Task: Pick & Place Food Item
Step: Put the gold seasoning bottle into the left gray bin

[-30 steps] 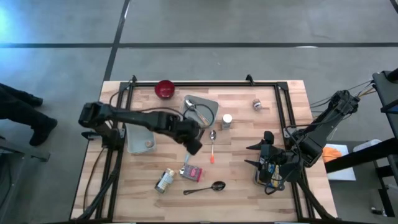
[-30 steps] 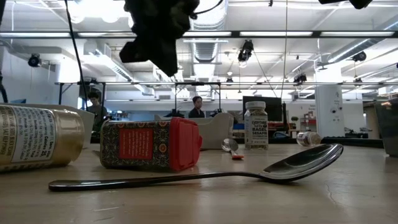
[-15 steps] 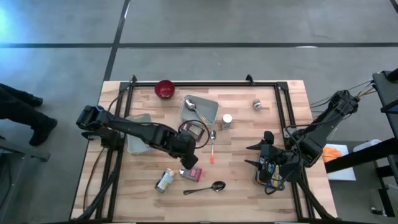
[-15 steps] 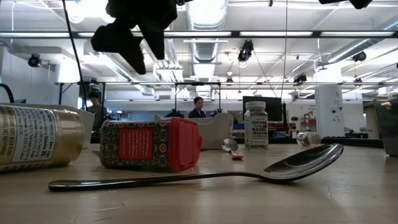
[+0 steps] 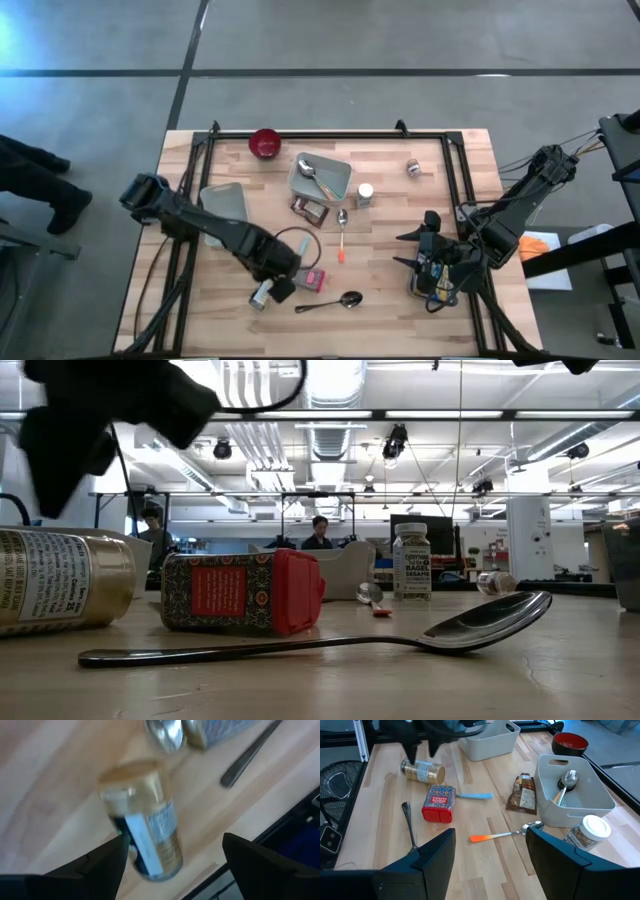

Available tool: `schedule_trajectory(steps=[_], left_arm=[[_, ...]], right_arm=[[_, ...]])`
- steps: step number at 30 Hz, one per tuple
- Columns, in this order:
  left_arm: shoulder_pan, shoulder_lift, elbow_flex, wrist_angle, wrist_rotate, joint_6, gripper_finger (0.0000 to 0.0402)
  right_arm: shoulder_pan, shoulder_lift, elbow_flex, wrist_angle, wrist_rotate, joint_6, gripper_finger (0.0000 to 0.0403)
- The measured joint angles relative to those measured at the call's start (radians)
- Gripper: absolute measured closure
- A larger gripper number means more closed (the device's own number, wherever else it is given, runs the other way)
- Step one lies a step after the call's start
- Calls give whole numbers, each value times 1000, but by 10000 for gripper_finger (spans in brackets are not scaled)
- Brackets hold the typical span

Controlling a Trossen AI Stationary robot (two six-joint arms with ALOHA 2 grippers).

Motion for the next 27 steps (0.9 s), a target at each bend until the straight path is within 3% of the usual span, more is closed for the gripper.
schedule_trajectory(steps=[5, 17, 27], left_arm=[[-53, 0, -17, -1, -35, -104, 73], [-159, 1, -18, -1, -245, -221, 73], [-185, 2, -94, 90, -247, -280, 73]], right_arm=[[0, 0, 0, 0, 0, 0, 161], [0, 0, 0, 0, 0, 0, 161], [0, 0, 0, 0, 0, 0, 161]])
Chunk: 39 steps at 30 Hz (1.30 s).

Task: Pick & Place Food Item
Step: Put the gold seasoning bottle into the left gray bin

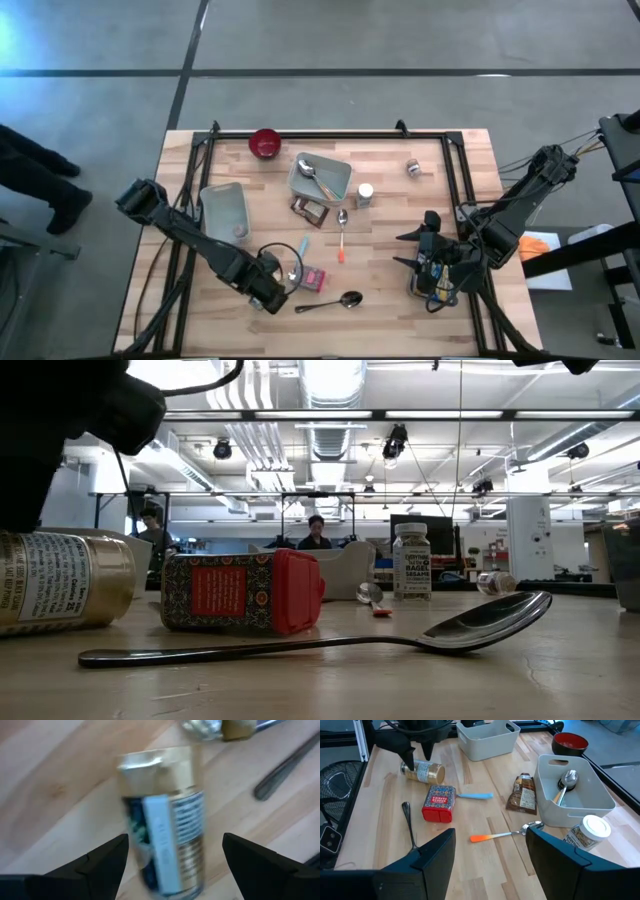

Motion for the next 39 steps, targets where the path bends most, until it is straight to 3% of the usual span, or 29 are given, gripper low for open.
schedule_trajectory(steps=[14, 25, 39], left_arm=[[0, 0, -74, 70, 0, -19, 73], [9, 0, -30, 14, -28, 37, 73], [120, 1, -22, -8, -38, 134, 73]], right_arm=[[0, 0, 0, 0, 0, 0, 161], [0, 0, 0, 0, 0, 0, 161], [0, 0, 0, 0, 0, 0, 161]])
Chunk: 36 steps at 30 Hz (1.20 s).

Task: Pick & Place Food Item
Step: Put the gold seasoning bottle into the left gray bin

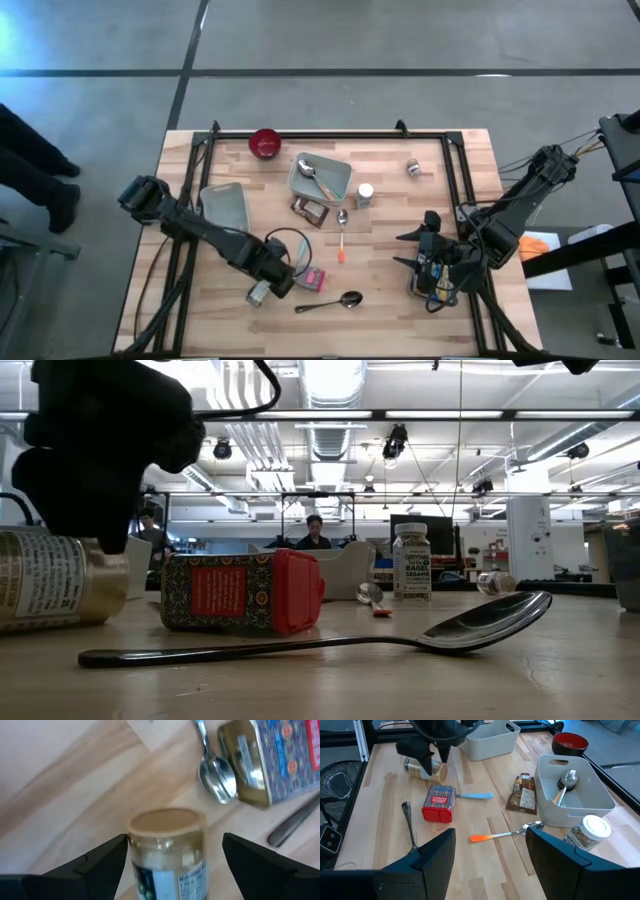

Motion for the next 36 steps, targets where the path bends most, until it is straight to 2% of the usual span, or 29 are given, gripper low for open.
schedule_trajectory(steps=[18, 25, 36], left_arm=[[13, 94, -1, 71, 33, 51, 75], [14, 112, -8, 84, 45, 75, 136], [24, 110, -13, 91, 50, 7, 137]], right_arm=[[0, 0, 0, 0, 0, 0, 161], [0, 0, 0, 0, 0, 0, 161], [0, 0, 0, 0, 0, 0, 161]])
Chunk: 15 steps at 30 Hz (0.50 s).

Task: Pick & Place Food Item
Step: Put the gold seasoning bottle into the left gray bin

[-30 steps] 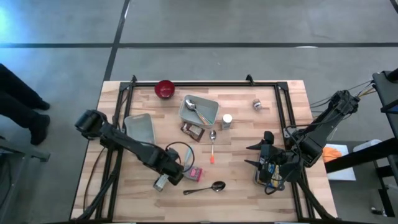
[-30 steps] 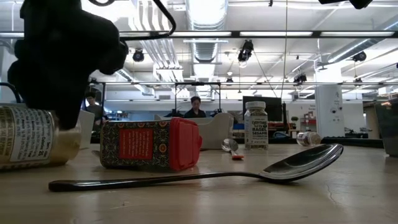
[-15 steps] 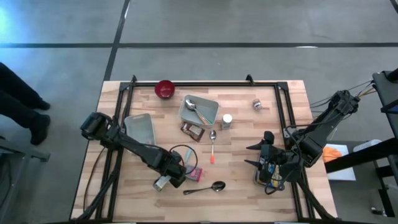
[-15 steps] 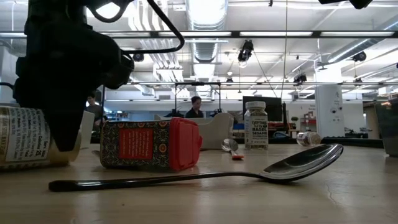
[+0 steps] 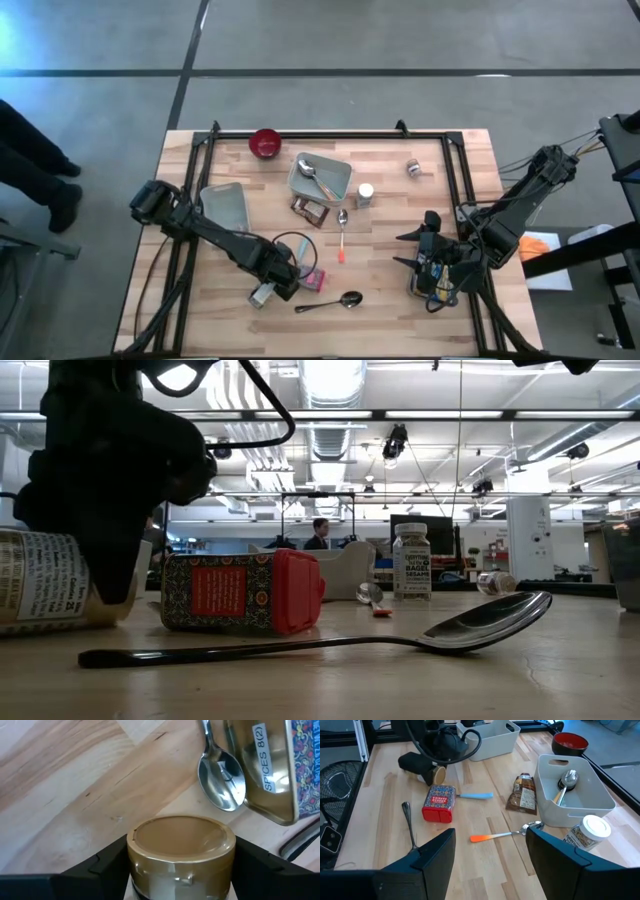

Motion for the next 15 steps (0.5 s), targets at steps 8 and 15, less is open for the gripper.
schedule_trajectory(steps=[8, 15], left_arm=[[-4, -78, 3, -14, -33, -17, 137], [-12, -179, 3, -54, -117, -25, 137]], right_arm=[[0, 0, 0, 0, 0, 0, 161], [0, 0, 0, 0, 0, 0, 161]])
